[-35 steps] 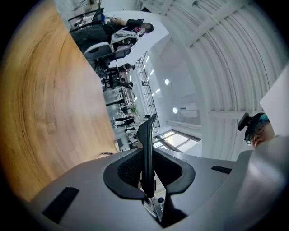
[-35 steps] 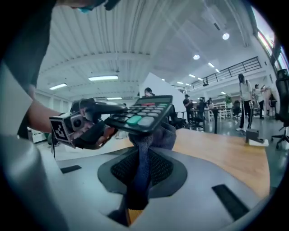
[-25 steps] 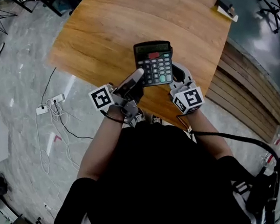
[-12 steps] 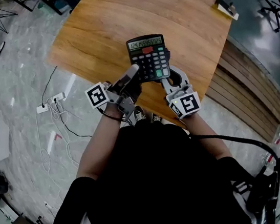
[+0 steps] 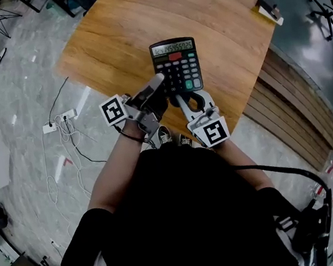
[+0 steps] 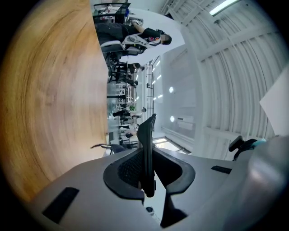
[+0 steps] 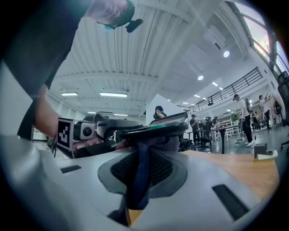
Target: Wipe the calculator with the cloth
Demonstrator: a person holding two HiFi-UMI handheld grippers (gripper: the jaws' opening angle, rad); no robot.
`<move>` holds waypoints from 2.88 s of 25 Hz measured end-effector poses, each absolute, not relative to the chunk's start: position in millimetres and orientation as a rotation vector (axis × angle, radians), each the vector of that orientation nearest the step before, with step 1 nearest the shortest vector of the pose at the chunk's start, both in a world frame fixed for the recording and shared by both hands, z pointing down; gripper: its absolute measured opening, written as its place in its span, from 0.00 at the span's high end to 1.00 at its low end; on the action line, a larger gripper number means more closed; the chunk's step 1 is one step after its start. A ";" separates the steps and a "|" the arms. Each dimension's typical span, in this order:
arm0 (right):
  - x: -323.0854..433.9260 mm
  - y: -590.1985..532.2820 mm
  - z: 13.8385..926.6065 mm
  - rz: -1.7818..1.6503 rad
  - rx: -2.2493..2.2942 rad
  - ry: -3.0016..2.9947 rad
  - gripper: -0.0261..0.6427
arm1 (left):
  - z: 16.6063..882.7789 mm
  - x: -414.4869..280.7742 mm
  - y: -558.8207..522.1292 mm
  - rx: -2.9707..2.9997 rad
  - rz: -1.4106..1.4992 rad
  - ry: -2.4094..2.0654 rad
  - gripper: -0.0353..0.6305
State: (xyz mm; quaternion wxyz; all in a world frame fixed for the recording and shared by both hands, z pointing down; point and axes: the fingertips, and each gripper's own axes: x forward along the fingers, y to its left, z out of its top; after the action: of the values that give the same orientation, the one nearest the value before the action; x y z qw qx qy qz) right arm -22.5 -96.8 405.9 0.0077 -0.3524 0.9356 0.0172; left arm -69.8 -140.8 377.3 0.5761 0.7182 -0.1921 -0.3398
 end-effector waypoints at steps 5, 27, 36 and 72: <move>-5.0 -127.2 395.0 0.102 -1.221 2.856 0.88 | 375.7 -56.3 -130.8 1.667 -0.788 -0.411 0.84; 22.5 -90.4 426.0 0.004 -1.269 2.919 0.88 | 415.4 -104.8 -167.8 1.606 -0.831 -0.580 0.84; 71.2 -110.3 436.3 -0.060 -1.532 2.842 0.88 | 489.9 -92.3 -164.7 1.643 -0.634 -0.623 0.84; 99.3 -139.0 644.3 -0.877 -2.165 3.141 0.88 | 643.4 -73.1 -122.4 1.932 0.420 -1.144 0.79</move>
State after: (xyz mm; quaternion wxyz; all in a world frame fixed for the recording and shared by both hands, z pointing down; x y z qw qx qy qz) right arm 99.3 -139.0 644.3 -0.3771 -0.5122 0.7432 -0.2075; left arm -73.1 -122.4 643.4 0.4157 0.7693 -0.4554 0.1673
